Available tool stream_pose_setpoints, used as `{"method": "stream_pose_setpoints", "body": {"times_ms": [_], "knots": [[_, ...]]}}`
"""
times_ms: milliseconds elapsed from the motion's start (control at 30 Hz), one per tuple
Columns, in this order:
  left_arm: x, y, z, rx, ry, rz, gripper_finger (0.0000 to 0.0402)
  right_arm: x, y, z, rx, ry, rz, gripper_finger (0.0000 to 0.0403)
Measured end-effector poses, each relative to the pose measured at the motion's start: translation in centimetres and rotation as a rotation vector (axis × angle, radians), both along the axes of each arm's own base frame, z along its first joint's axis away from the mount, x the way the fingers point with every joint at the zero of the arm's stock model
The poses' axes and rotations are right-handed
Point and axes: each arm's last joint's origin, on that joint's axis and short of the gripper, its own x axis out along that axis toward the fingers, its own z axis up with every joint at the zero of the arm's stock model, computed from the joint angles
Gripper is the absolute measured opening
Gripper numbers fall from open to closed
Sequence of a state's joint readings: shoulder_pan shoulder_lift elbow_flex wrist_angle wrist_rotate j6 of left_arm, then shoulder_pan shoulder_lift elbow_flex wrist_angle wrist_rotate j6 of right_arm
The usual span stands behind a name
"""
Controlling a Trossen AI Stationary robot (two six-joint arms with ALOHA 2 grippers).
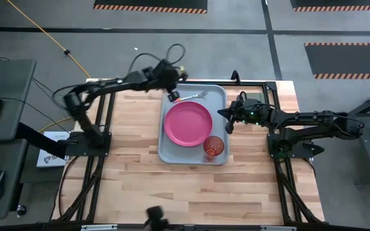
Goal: Pick and place plate/cup/fork/spoon on tray
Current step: Put the yellow spoon on the gray serving tray to the left of the orange fork
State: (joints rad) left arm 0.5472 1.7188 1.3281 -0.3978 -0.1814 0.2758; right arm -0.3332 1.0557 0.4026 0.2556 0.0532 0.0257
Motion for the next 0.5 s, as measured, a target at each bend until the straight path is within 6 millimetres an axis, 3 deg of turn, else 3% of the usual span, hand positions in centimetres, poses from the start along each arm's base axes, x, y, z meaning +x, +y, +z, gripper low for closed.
{"method": "stream_pose_setpoints", "body": {"times_ms": [233,500], "knots": [[5.6,2.7,-2.6,0.016,0.218,-0.163,0.0039,0.0,0.0,0.0,0.018,-0.002,-0.007,0.0000],[8.1,3.1,-6.1,-0.001,0.306,-0.262,0.0039,0.0,0.0,-0.1,0.022,0.002,-0.008,0.0000]]}}
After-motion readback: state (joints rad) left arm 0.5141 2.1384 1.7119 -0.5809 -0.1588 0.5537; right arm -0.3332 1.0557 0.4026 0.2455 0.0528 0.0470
